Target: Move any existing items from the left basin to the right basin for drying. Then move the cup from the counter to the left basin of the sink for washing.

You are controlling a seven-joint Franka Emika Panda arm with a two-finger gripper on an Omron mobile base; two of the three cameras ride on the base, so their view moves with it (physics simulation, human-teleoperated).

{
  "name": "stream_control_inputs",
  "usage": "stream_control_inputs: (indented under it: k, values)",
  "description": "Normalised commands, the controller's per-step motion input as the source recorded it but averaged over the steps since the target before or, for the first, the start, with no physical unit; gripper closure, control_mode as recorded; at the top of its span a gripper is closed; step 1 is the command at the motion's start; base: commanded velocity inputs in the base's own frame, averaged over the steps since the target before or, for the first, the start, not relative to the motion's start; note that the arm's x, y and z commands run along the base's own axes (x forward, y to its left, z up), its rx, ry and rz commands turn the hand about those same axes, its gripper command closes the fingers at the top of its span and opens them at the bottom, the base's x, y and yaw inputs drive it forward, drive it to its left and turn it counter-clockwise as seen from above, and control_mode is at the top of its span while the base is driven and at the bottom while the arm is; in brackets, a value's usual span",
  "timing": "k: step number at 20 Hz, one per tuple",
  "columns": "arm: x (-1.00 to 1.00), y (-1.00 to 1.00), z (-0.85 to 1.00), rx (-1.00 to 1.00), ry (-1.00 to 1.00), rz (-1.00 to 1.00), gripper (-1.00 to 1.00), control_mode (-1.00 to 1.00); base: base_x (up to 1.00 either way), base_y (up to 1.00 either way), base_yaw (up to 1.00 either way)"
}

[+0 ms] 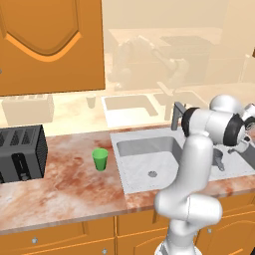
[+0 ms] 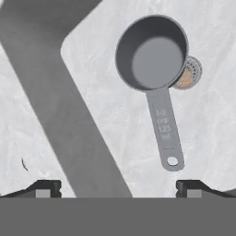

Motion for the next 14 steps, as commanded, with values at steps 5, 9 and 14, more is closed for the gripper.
stream_control_inputs:
  k: [5,9,14]
  values:
    - [-0.29,0.54,0.32,0.0,0.02,-0.1,-1.0,-1.0,0.0,0.0,0.0]
    - [-0.3,0.57,0.27,0.0,0.02,-0.1,-1.0,-1.0,0.0,0.0,0.0]
    - [-0.26,0.65,0.19,0.0,0.04,-0.1,-1.0,-1.0,0.0,0.0,0.0]
